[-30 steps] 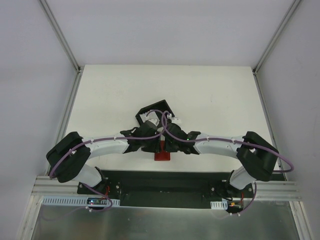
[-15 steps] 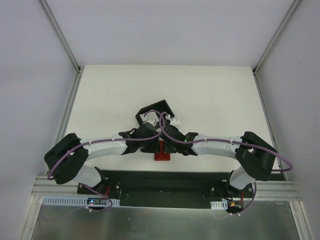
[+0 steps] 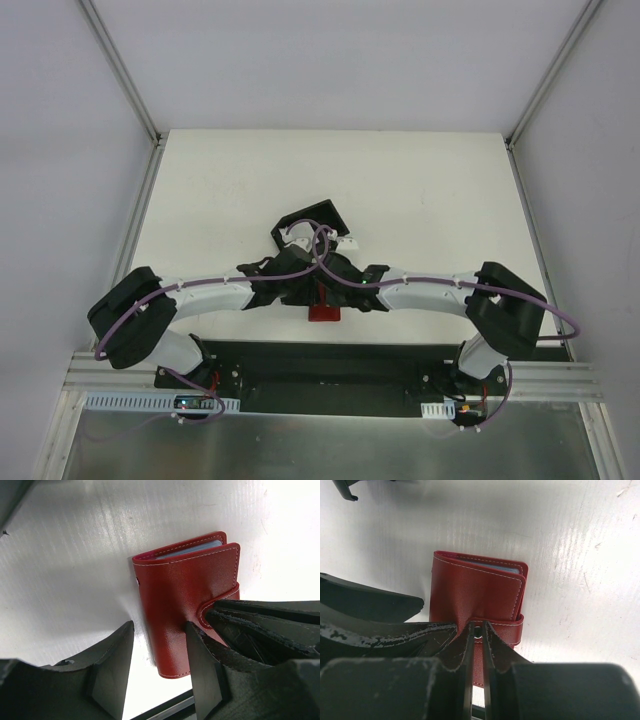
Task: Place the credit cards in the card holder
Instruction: Close the card holder at the center of the board.
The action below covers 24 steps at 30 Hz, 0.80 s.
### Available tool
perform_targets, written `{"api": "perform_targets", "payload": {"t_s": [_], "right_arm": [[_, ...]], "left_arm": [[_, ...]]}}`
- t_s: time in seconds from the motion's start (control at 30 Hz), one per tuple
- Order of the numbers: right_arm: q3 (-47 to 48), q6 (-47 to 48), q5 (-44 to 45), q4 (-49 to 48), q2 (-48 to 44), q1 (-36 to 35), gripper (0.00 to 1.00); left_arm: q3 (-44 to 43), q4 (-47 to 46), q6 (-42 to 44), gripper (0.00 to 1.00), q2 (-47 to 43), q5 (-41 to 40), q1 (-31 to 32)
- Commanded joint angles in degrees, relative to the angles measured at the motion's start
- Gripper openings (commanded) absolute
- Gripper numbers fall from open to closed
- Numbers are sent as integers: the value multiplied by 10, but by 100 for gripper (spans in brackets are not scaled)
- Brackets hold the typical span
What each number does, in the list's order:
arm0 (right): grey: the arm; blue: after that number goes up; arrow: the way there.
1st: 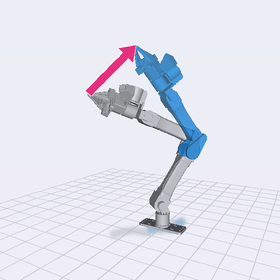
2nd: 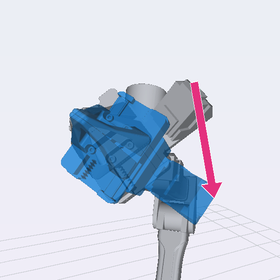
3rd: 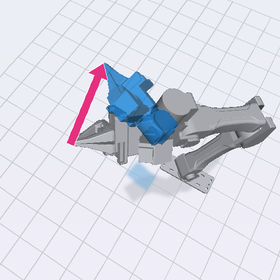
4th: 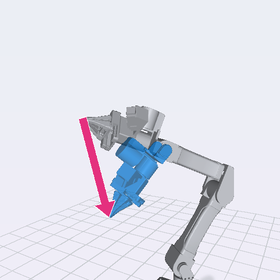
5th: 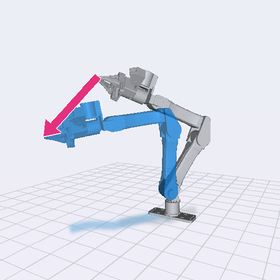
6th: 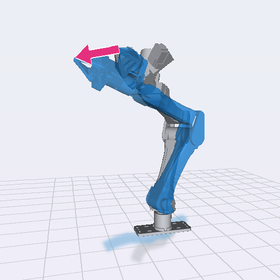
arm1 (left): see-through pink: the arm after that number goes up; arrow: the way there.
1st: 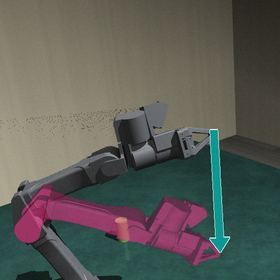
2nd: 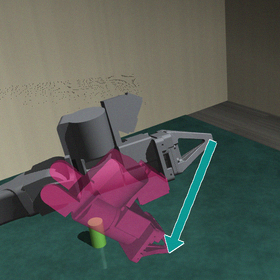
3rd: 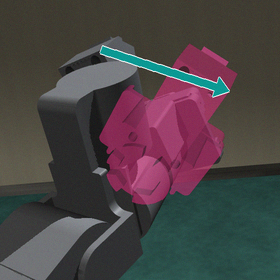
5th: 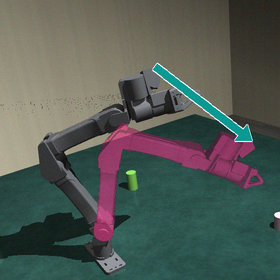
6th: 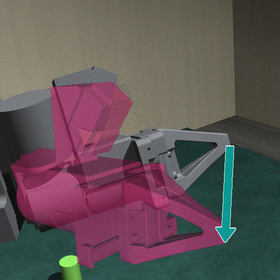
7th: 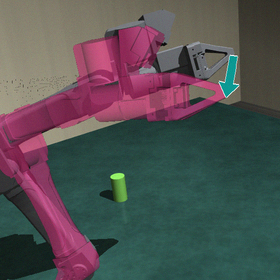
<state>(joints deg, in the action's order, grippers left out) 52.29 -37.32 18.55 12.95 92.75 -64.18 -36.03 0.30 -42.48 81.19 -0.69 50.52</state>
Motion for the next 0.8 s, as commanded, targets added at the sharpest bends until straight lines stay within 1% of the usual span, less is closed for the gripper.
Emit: {"api": "perform_targets", "payload": {"t_s": [0.0,0.4,0.77], "right_arm": [[-32,-8,-19,111,47,-15,9],[-45,-27,-20,99,62,-32,9],[-60,-61,18,96,60,-66,11]], "left_arm": [[11,23,1,45,-13,-22,-1],[18,23,-4,45,-20,-27,-2],[24,21,-12,45,-30,-30,-2]]}}
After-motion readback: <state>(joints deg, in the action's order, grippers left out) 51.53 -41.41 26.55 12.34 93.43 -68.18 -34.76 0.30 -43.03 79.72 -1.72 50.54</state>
